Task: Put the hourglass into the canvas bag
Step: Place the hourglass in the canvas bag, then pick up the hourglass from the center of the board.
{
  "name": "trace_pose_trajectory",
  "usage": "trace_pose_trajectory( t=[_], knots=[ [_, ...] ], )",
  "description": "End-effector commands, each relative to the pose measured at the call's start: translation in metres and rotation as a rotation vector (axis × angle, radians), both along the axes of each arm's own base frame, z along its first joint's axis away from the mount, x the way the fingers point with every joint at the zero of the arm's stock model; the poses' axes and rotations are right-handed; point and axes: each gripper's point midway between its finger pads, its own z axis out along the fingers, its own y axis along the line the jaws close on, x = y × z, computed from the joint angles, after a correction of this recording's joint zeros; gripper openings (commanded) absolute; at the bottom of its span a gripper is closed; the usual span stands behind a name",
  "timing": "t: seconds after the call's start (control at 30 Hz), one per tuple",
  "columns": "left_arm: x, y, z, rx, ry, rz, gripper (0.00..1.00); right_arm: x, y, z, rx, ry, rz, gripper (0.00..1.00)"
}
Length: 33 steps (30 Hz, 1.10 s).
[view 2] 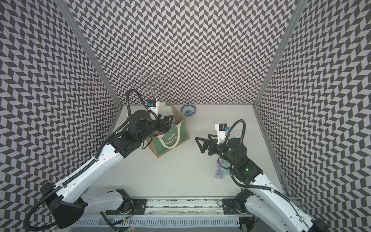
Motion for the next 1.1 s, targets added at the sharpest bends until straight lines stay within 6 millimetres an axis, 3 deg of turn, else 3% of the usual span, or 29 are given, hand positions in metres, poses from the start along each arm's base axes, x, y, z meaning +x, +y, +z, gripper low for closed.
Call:
trace_pose_trajectory(
  t=[0.0, 0.23, 0.5, 0.7, 1.07],
  knots=[
    [-0.019, -0.020, 0.011, -0.056, 0.007, -0.057, 0.76, -0.003, -0.016, 0.009, -0.017, 0.006, -0.074, 0.99],
    [-0.056, -0.082, -0.016, -0.102, 0.113, -0.235, 0.77, -0.009, -0.051, 0.000, -0.075, 0.096, -0.225, 0.99],
    [-0.075, -0.140, -0.091, -0.050, 0.276, -0.327, 0.78, -0.020, -0.098, -0.016, -0.126, 0.212, -0.440, 0.99],
    [-0.086, -0.173, -0.134, -0.032, 0.370, -0.379, 0.79, -0.029, -0.125, -0.023, -0.154, 0.273, -0.567, 0.99],
    [-0.114, -0.246, -0.223, 0.145, 0.506, -0.454, 0.82, -0.039, -0.136, -0.033, -0.133, 0.285, -0.599, 0.99]
  ],
)
